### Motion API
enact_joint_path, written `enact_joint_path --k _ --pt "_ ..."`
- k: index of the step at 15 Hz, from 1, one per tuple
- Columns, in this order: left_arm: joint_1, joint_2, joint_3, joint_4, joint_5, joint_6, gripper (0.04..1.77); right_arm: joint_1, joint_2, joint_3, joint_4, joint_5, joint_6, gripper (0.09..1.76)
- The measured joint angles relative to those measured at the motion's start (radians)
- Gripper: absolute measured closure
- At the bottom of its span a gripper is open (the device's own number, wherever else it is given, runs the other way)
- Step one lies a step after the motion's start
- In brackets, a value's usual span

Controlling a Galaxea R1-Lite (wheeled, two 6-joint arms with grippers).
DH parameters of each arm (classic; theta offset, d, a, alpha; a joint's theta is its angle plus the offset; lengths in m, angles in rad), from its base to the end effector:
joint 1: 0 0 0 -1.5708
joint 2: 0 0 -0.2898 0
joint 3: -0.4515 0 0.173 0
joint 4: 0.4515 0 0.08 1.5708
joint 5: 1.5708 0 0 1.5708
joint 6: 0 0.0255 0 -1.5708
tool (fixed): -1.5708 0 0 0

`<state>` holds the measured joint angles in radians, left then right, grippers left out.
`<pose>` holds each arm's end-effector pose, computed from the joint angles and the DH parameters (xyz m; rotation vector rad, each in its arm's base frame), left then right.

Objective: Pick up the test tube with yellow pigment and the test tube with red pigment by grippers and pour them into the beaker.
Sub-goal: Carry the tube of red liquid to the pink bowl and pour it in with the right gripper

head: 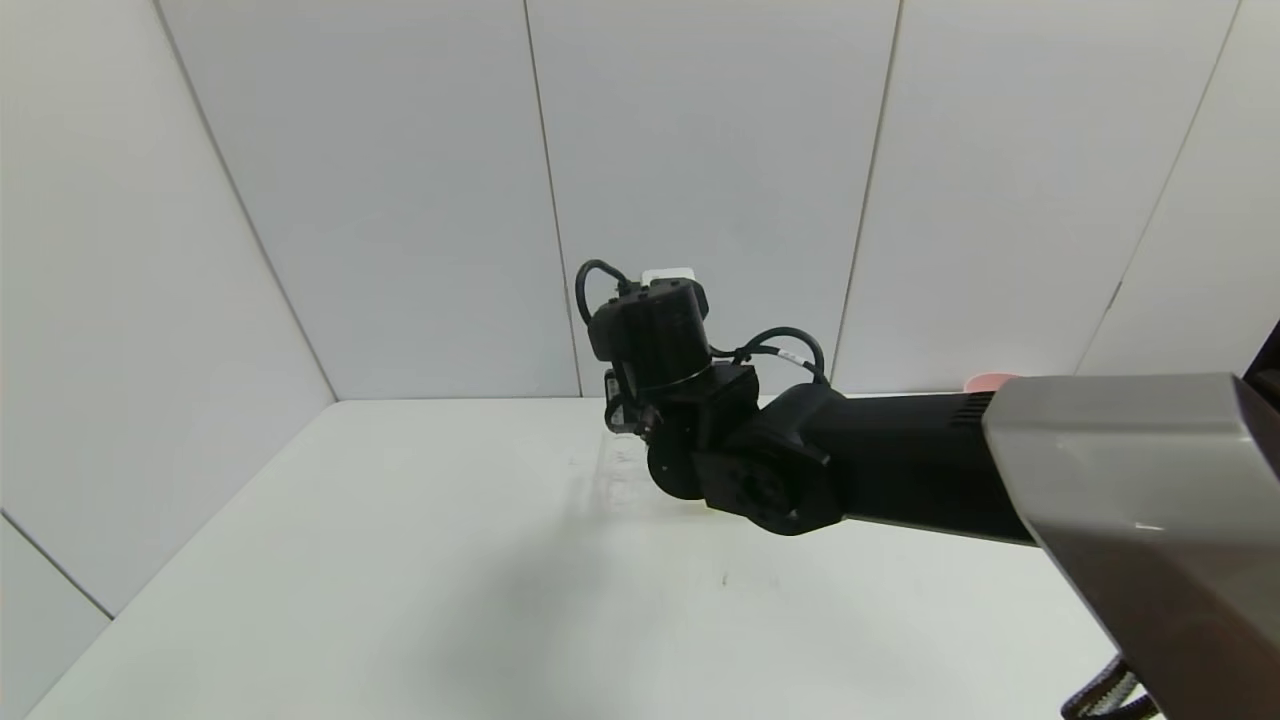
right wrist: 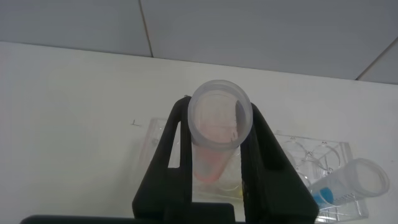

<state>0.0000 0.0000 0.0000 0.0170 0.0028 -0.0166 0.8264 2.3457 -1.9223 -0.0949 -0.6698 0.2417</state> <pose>-0.0287 0.0001 0.0737 -0.0166 0.0170 0.0029 0.3303 0.3352 0.1797 0.0164 0.2574 0.1247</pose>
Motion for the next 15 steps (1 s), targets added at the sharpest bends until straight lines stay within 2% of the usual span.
enact_joint_path --k 4,7,11,15 --pt "0.000 0.000 0.000 0.000 0.000 0.000 0.09 0.007 -0.092 0.058 0.081 0.037 0.001 1.34" --pt "0.000 0.000 0.000 0.000 0.000 0.000 0.09 0.019 -0.178 0.187 0.094 0.114 0.000 1.34" --pt "0.000 0.000 0.000 0.000 0.000 0.000 0.09 0.013 -0.322 0.397 0.095 0.263 -0.040 1.34" --pt "0.000 0.000 0.000 0.000 0.000 0.000 0.09 -0.040 -0.467 0.576 0.088 0.397 -0.094 1.34"
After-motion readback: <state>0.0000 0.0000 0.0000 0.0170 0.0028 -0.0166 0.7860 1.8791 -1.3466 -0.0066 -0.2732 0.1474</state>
